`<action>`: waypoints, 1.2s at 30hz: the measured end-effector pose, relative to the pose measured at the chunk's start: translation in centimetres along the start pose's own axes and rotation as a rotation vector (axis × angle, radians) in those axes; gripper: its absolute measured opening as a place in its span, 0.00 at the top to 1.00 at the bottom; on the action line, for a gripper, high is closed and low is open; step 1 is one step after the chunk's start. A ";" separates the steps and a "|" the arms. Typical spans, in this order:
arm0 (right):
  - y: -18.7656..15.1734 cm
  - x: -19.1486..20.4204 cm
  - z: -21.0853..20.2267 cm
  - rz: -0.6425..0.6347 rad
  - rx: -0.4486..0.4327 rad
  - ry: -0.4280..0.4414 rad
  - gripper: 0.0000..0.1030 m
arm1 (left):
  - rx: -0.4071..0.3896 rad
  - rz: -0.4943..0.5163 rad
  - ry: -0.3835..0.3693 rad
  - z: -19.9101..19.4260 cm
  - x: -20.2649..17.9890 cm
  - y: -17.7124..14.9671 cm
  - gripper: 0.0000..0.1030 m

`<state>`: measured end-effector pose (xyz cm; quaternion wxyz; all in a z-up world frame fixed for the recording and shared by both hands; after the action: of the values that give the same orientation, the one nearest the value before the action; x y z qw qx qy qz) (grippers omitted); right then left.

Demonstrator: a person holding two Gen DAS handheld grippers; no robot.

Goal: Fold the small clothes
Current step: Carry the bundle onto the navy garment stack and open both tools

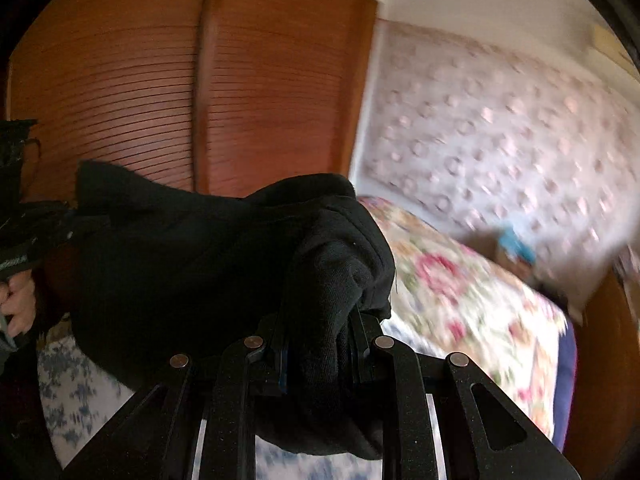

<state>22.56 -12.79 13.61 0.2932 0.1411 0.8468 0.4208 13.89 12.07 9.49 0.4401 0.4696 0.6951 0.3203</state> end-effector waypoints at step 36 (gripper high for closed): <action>-7.1 6.9 4.4 0.334 -0.009 -0.158 0.34 | 0.018 0.120 0.051 -2.7 -1.4 -8.0 0.20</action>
<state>19.85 -10.96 3.29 0.2855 0.3112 0.7840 0.4550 8.73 7.79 4.11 0.3979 0.5060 0.6797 0.3516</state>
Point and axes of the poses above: each gripper's, at about its wrist camera, not at the fingertips, and z roughly the way its jaws point, x to its left, y to its top, the point moved 5 cm from there along z, roughly the way its jaws point, and after that the axes turned 9 degrees about -z, right-handed, at the moved point
